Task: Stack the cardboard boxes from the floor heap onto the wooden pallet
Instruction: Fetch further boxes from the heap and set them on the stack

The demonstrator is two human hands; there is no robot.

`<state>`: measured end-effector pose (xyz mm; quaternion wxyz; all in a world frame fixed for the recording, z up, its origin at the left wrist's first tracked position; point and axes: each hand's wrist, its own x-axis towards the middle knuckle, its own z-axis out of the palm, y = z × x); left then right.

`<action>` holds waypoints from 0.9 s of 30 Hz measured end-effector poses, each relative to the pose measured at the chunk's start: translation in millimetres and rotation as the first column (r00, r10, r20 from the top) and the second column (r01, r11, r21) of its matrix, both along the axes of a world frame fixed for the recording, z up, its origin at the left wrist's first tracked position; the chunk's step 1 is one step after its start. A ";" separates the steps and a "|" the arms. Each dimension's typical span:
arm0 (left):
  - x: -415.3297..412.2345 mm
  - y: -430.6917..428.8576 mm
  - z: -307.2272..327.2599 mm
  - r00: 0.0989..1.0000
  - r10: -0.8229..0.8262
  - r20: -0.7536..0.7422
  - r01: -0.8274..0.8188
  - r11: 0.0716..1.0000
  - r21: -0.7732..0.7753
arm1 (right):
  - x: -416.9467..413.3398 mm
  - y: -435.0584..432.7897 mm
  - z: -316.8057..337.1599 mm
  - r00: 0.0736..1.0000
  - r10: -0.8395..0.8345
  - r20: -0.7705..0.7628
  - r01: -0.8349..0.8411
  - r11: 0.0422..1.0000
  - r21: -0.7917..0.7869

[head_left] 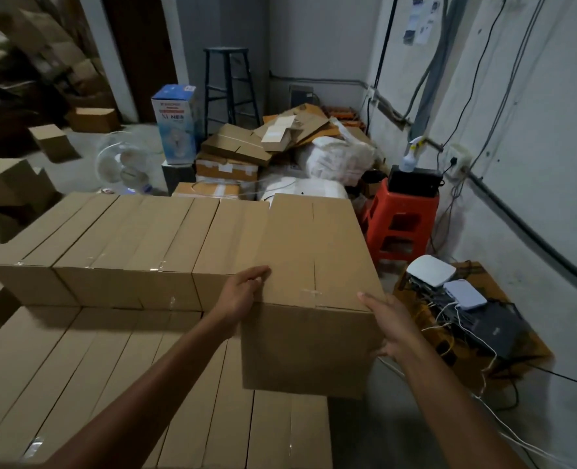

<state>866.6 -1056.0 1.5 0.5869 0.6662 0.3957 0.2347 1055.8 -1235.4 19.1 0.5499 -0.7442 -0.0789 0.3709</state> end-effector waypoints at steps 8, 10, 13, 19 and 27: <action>70.0 73.3 -8.4 0.988 -0.038 -0.153 0.072 0.972 0.223 | 76.3 73.9 -8.6 1.000 0.028 0.005 -0.028 0.999 0.021; 91.6 92.1 -12.9 0.978 -0.032 -0.204 0.090 0.955 0.283 | 99.5 96.2 -17.2 0.999 0.044 -0.010 -0.044 0.999 0.016; 122.6 122.2 -29.1 0.965 -0.016 -0.261 0.104 0.939 0.327 | 135.9 133.2 -37.7 0.997 0.081 -0.019 -0.080 0.997 0.021; 183.2 187.9 -83.8 0.931 0.028 -0.364 0.107 0.932 0.345 | 208.3 205.6 -94.5 0.995 0.103 -0.001 -0.103 0.995 0.002; 243.8 265.7 -187.2 0.879 0.094 -0.467 0.121 0.904 0.411 | 269.3 277.8 -213.4 0.992 0.124 -0.008 -0.123 0.992 0.011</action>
